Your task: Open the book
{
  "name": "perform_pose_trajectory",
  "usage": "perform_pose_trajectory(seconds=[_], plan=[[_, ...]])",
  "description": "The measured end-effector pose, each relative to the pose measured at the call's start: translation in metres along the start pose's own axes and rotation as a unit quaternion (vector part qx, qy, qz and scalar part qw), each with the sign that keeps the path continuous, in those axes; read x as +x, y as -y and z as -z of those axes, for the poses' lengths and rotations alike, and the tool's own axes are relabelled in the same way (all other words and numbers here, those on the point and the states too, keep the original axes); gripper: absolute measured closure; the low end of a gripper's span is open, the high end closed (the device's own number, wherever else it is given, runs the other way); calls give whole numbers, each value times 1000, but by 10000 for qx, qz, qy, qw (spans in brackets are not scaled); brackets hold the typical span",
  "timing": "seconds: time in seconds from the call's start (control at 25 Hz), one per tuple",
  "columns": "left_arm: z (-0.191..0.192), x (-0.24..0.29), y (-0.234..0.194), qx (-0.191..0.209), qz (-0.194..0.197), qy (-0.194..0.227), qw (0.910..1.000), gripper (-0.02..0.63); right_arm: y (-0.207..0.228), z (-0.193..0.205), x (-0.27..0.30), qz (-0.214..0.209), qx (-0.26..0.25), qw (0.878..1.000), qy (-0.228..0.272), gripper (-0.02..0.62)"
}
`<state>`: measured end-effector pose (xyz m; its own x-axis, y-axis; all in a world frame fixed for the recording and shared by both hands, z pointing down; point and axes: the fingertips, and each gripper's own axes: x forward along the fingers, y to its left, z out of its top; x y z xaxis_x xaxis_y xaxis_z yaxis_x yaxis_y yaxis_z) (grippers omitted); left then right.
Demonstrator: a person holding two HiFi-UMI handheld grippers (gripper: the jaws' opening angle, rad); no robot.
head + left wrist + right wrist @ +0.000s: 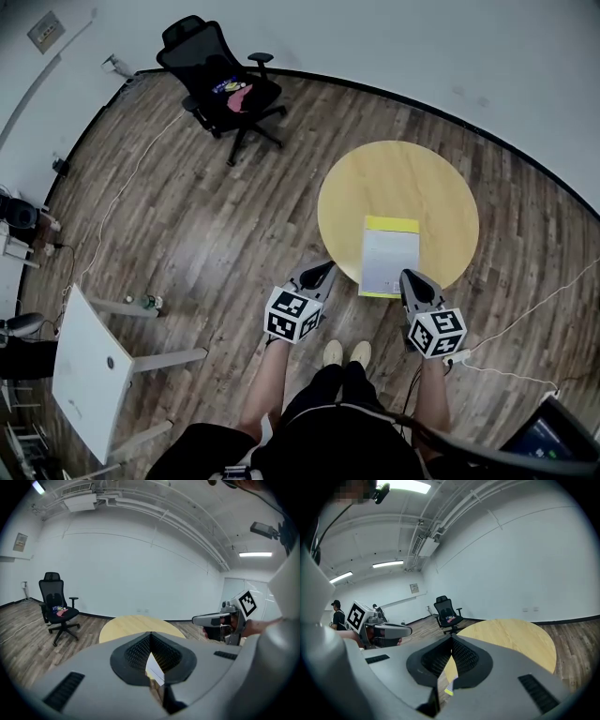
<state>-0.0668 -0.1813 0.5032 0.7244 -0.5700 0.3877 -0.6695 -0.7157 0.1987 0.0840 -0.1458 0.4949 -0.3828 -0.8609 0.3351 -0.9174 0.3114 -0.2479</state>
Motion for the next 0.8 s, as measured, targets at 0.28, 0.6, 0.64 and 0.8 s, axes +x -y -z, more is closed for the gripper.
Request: perform_pose_trajectory(seconds=[0.28,0.6,0.64,0.8], plan=[[44,6,-1,-210,-56,-354,9991,607,10,42,3,-7,253,9992,-305,589],[86,16,0,-398,-52,-584,9975,607,13,89,9,-43,469,9971,-596,589],[91,17,1,-420,-42,-623,9972,607,13,95,9,-44,494,9967,-648,589],[116,22,0,-541,-44,-809,9952,607,17,121,14,-58,593,9944,-874,589]])
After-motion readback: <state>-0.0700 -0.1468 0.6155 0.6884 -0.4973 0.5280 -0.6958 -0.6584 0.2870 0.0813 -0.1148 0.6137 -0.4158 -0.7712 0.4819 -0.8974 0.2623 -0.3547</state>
